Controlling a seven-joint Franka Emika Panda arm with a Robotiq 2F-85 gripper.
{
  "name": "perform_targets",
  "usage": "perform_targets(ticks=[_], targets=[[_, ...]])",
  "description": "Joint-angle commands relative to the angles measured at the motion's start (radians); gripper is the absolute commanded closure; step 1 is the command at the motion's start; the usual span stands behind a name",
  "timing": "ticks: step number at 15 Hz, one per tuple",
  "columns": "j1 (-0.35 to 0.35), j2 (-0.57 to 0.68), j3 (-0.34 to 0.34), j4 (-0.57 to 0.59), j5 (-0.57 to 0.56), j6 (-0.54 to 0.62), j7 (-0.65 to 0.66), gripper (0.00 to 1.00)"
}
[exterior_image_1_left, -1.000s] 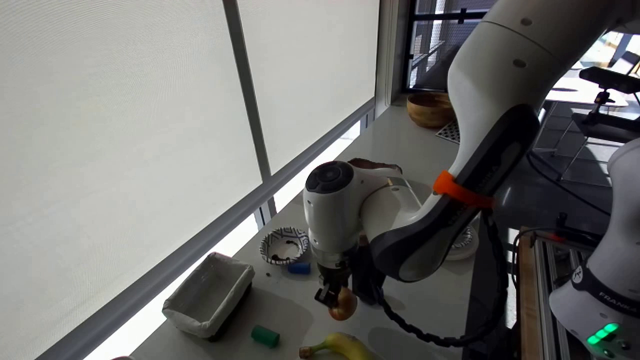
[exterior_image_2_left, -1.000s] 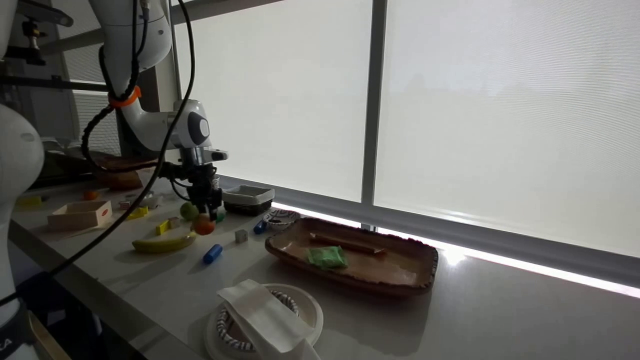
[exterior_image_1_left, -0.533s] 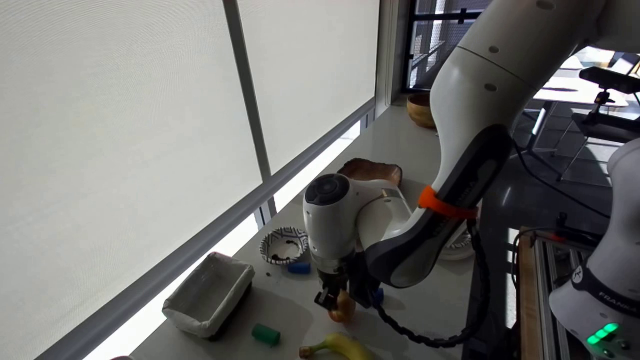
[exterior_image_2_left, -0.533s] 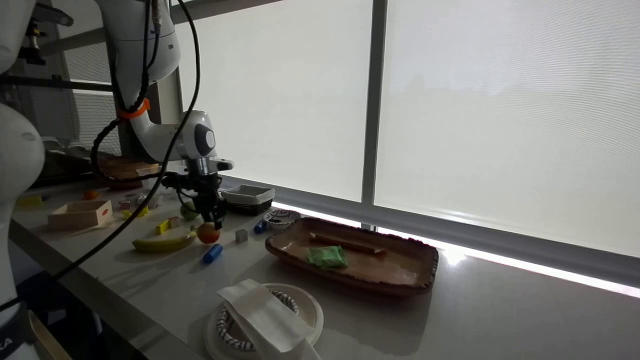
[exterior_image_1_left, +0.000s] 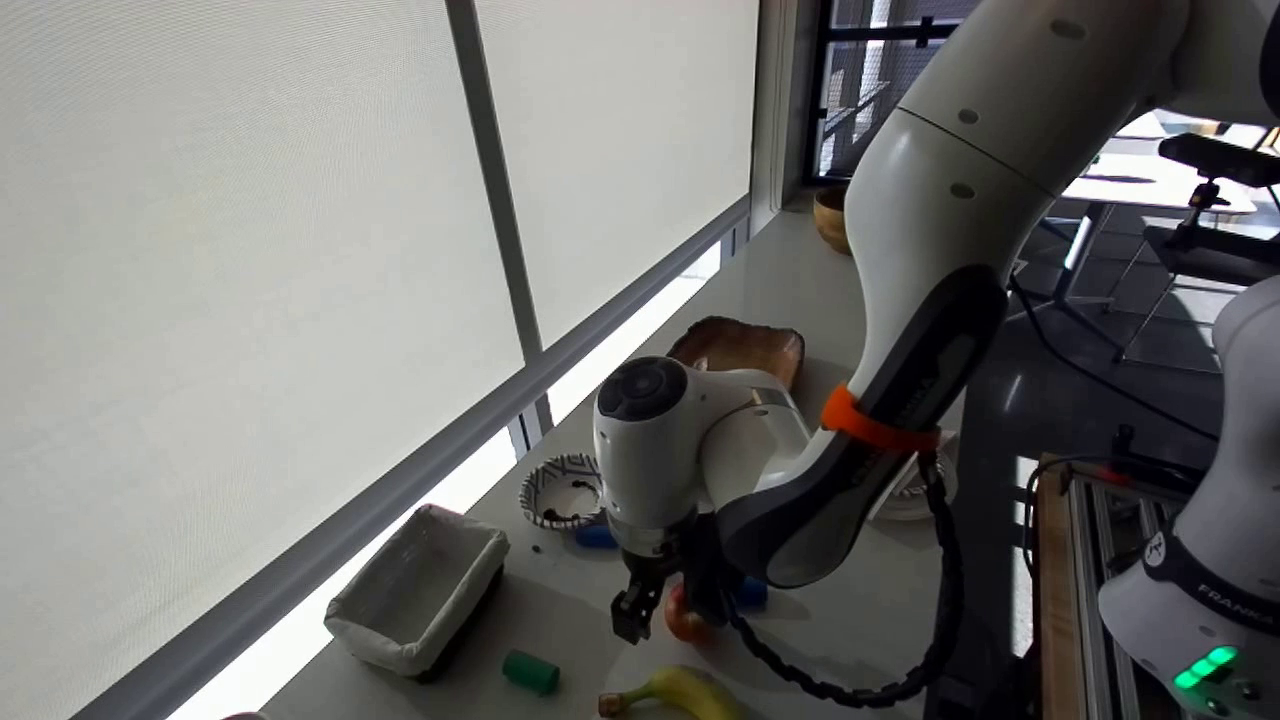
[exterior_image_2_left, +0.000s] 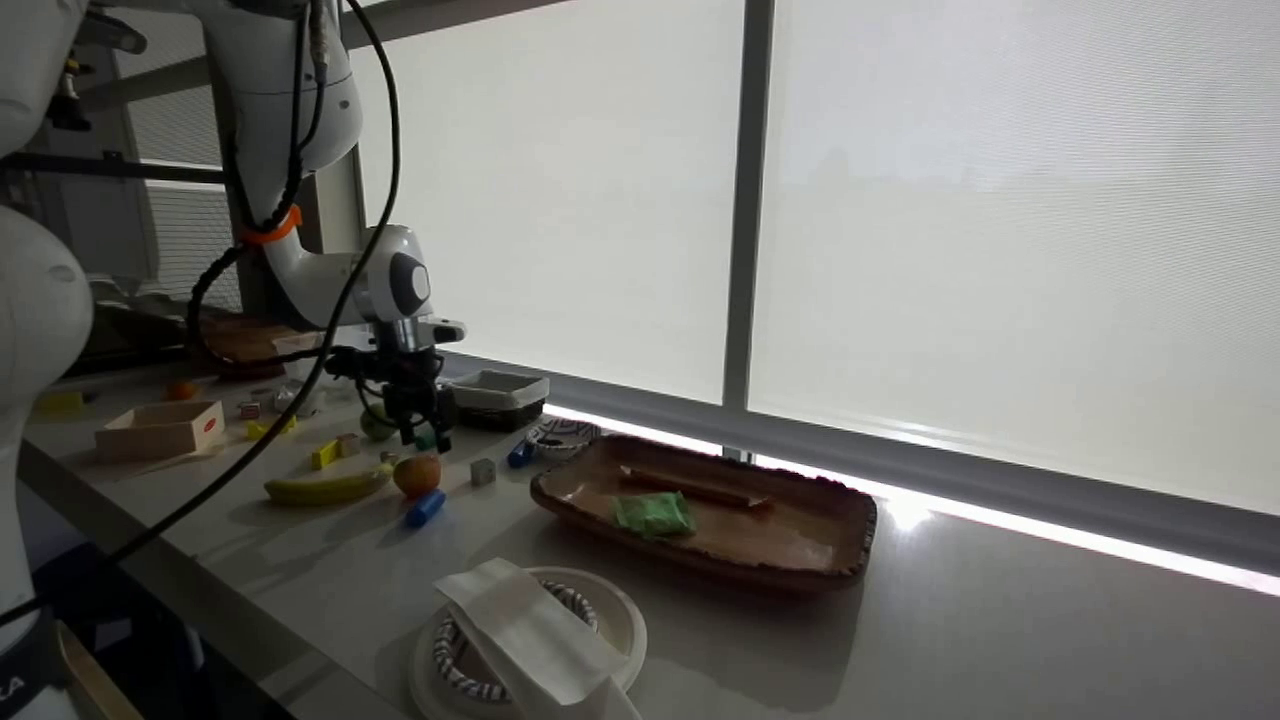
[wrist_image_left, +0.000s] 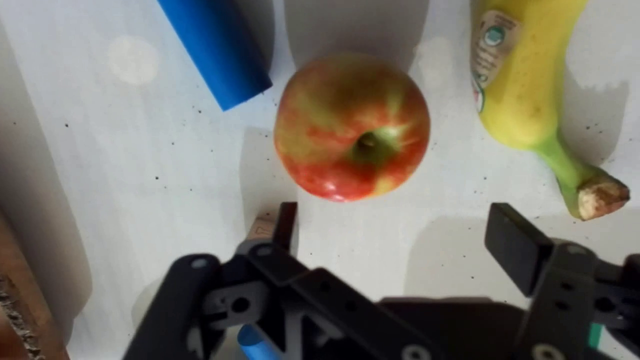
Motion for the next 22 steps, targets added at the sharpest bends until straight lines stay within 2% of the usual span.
perform_targets(ticks=[1,8,11,13,15,18,20,22], targets=[[0.043,-0.027,-0.02,-0.002,-0.005,-0.022,0.044,0.0],[0.056,-0.044,0.041,0.045,0.03,0.022,0.017,0.0],[0.052,-0.011,0.081,0.097,0.061,0.048,-0.013,0.0],[0.048,0.033,0.102,0.133,0.084,0.105,-0.044,0.0],[0.04,0.081,0.13,0.165,0.135,0.18,-0.1,0.0],[0.047,0.142,0.162,0.206,0.239,0.231,-0.156,0.0],[0.048,0.174,0.189,0.232,0.309,0.216,-0.19,0.0],[0.1,0.168,0.155,0.238,0.348,0.166,-0.133,0.0]])
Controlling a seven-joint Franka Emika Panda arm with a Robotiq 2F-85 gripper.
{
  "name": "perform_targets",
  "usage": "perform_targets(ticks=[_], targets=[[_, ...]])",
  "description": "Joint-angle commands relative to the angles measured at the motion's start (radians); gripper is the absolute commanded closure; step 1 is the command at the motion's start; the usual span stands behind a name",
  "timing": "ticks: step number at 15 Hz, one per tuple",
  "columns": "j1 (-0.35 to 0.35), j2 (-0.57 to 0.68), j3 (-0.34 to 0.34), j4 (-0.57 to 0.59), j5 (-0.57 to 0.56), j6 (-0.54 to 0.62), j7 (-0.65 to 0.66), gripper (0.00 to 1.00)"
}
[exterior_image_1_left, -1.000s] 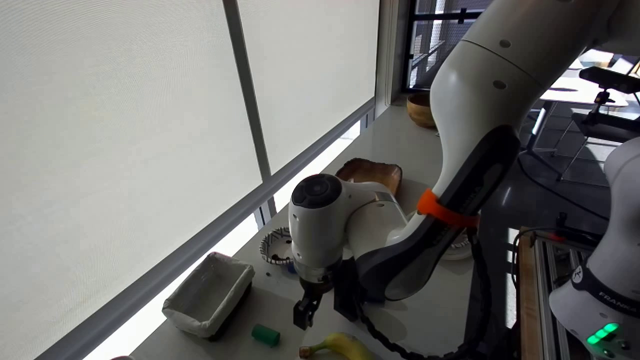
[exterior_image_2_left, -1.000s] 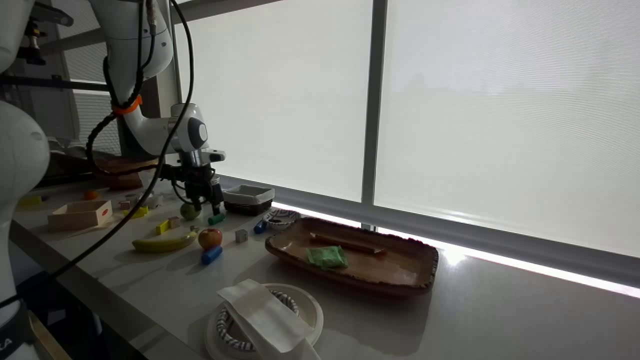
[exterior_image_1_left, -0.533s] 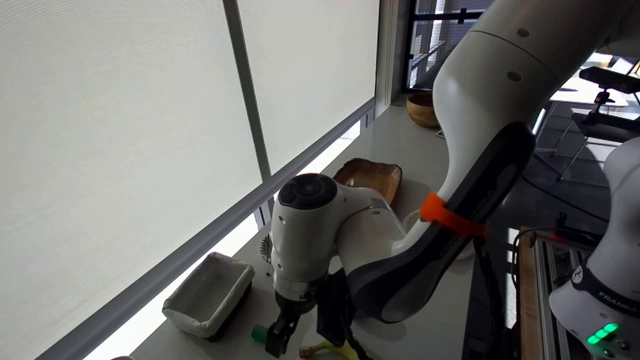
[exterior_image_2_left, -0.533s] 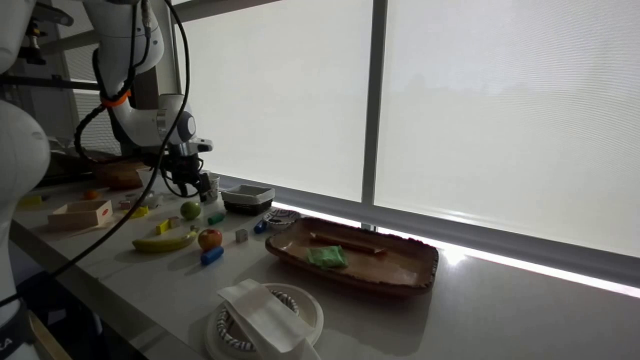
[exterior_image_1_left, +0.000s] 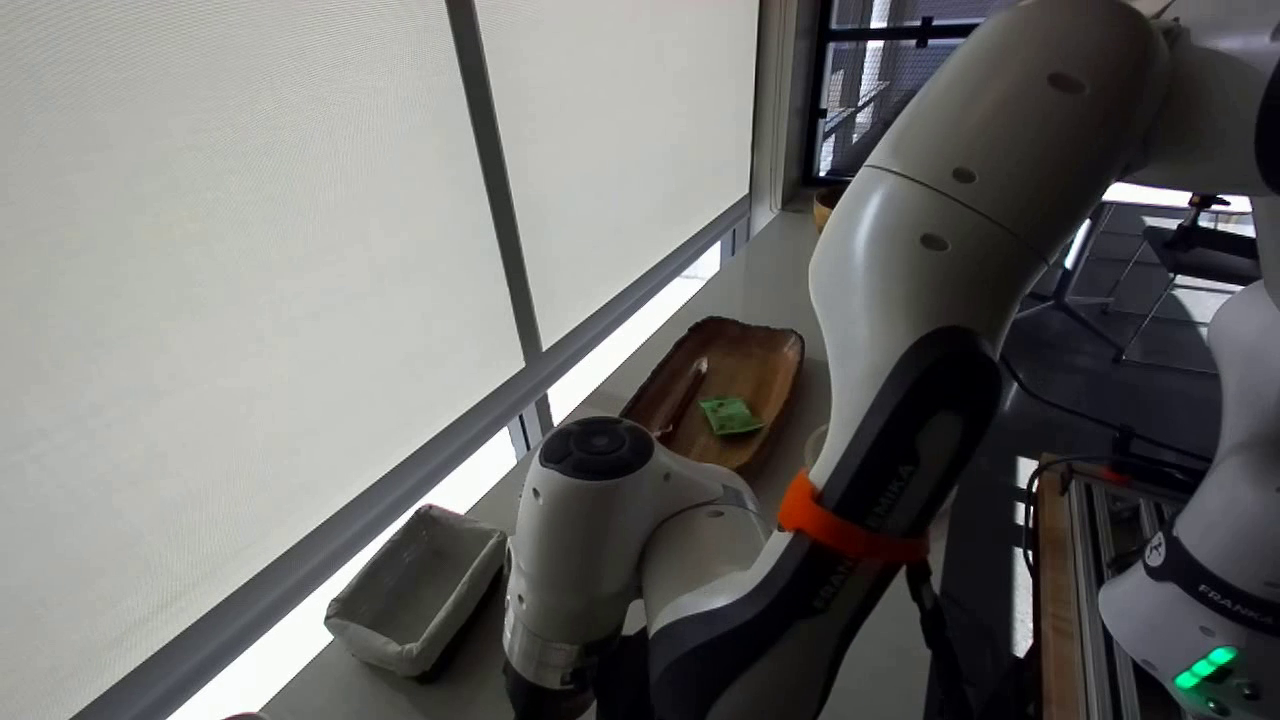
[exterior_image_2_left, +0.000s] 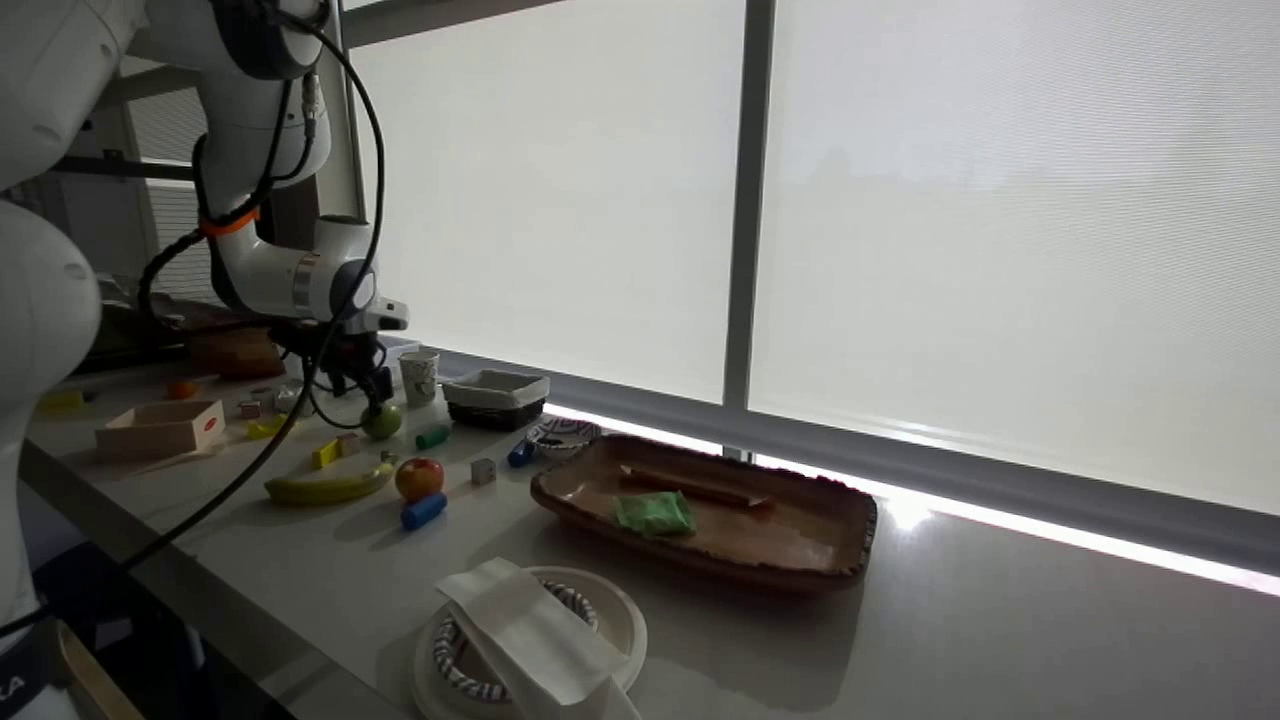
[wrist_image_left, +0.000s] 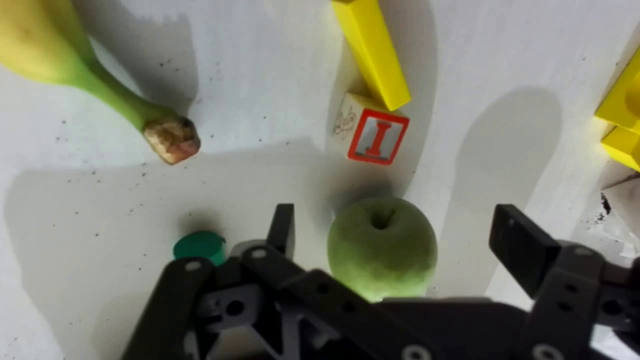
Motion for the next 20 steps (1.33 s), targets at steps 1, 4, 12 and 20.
perform_targets(ticks=[1,4,12,20], targets=[[0.084,0.017,-0.054,0.036,0.073,-0.07,0.061,0.0],[0.165,0.015,-0.141,0.053,0.028,-0.15,0.162,0.0],[0.157,0.045,-0.141,0.102,0.017,-0.269,0.126,0.0],[0.169,0.079,-0.148,0.136,0.031,-0.262,0.136,0.0]])
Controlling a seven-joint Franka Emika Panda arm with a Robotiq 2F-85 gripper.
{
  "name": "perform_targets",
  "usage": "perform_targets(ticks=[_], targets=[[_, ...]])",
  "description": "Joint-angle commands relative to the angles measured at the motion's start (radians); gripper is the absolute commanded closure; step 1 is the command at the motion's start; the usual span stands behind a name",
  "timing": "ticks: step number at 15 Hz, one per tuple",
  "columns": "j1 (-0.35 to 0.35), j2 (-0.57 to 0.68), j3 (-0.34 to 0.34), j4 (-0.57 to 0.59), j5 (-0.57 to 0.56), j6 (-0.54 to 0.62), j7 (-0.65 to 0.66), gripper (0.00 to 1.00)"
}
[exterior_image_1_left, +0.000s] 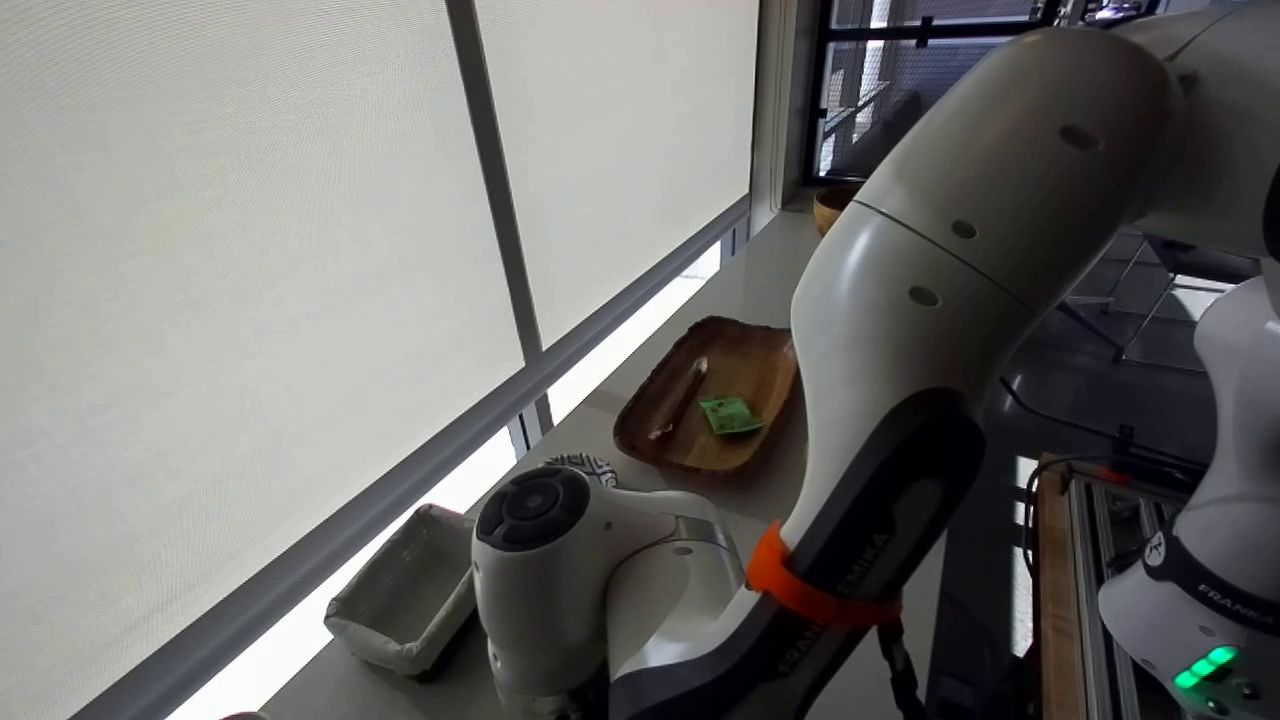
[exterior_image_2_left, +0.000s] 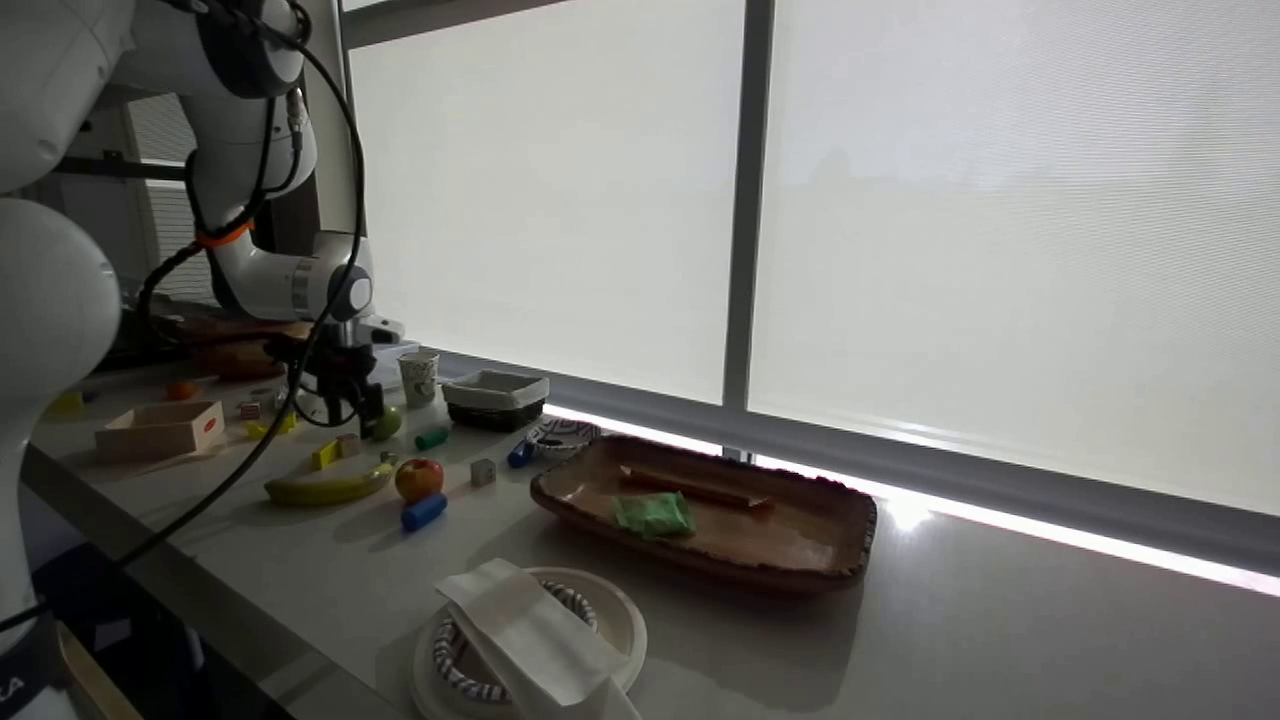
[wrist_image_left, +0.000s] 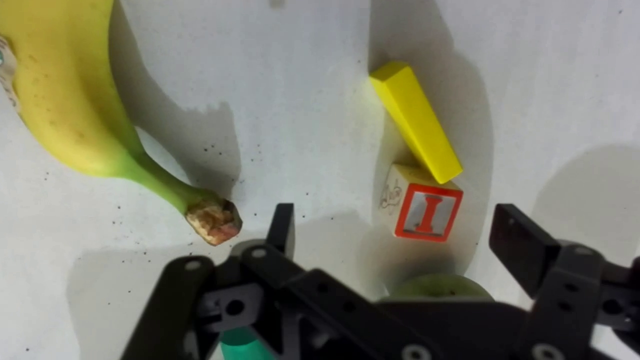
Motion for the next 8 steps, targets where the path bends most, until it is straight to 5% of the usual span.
perform_targets(ticks=[1,8], targets=[[0.016,0.021,-0.005,0.034,0.001,-0.036,0.046,0.0],[0.018,0.059,0.0,0.1,0.002,-0.079,0.061,0.07]])
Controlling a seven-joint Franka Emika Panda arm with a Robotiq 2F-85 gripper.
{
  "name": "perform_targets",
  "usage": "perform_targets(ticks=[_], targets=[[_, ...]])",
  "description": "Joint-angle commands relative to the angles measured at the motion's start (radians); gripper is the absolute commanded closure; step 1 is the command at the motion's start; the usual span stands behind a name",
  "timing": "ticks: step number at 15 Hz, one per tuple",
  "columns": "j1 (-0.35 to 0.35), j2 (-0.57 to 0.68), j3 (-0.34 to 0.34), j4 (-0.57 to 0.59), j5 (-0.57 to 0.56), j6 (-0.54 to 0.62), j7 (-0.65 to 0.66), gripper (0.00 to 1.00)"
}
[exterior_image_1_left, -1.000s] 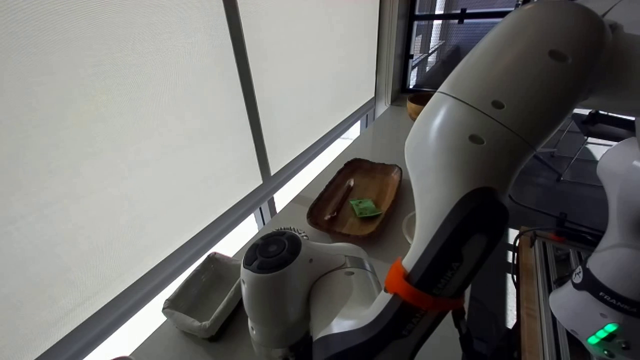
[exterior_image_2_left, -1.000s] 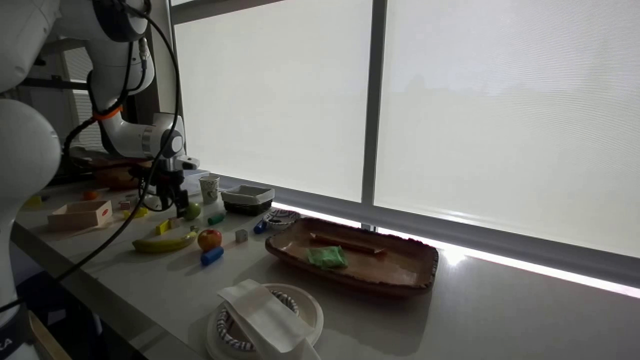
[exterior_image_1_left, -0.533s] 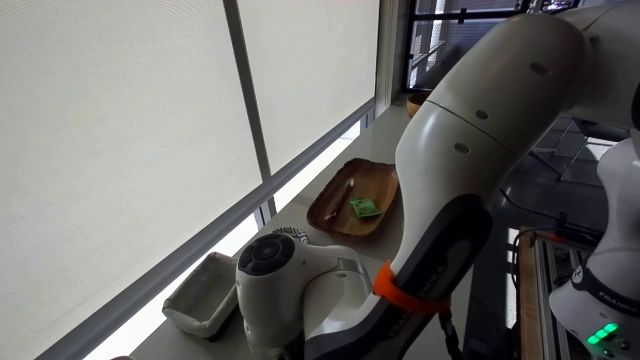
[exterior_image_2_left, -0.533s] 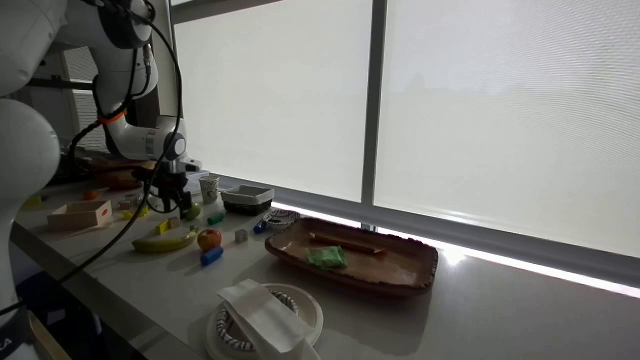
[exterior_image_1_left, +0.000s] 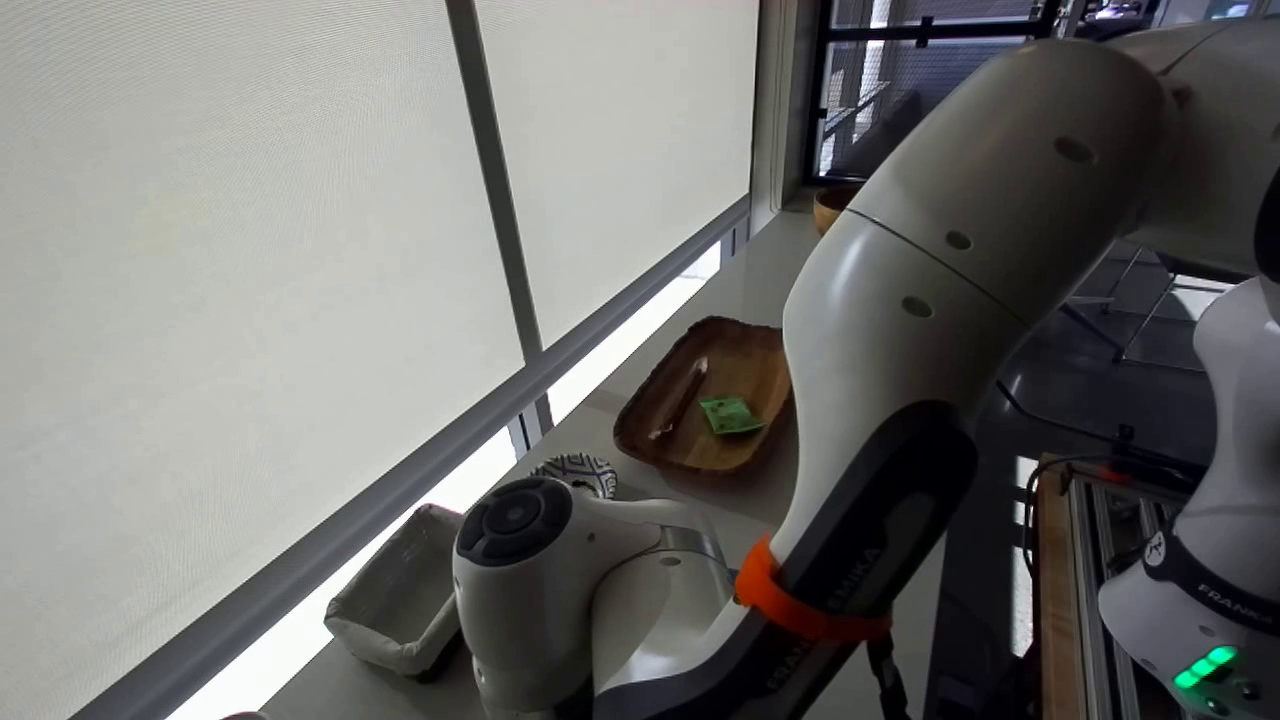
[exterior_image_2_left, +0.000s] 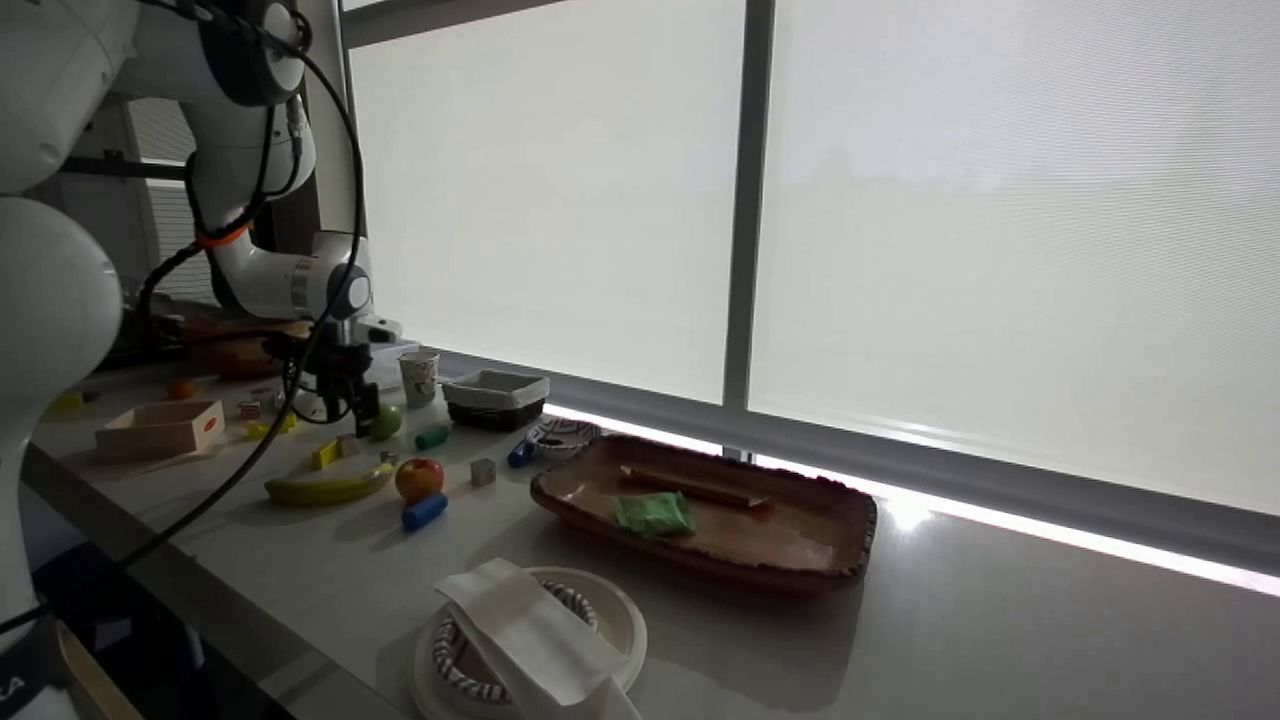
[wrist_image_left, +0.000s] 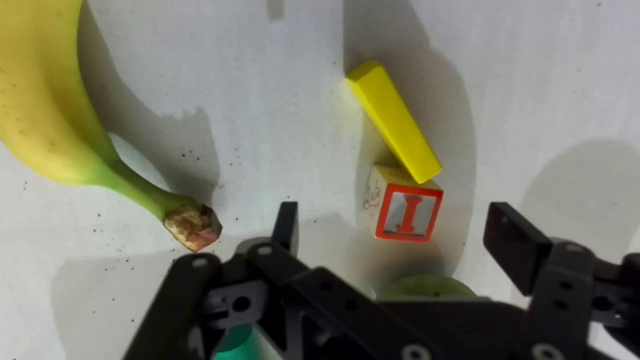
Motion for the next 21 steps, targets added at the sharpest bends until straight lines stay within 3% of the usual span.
perform_targets(ticks=[1,6,8,9,11,17,21], targets=[[0.006,0.041,-0.001,0.062,0.003,-0.054,0.027,0.09],[-0.004,0.087,0.006,0.106,0.009,-0.056,0.015,0.14],[-0.004,0.101,0.006,0.121,0.01,-0.058,0.015,0.22],[-0.005,0.109,0.007,0.129,0.012,-0.061,0.013,0.44],[-0.005,0.123,0.006,0.146,0.013,-0.067,0.013,0.47],[-0.003,0.132,0.007,0.182,0.014,-0.119,0.018,0.91],[0.003,0.093,0.007,0.18,0.008,-0.209,0.035,0.91]])
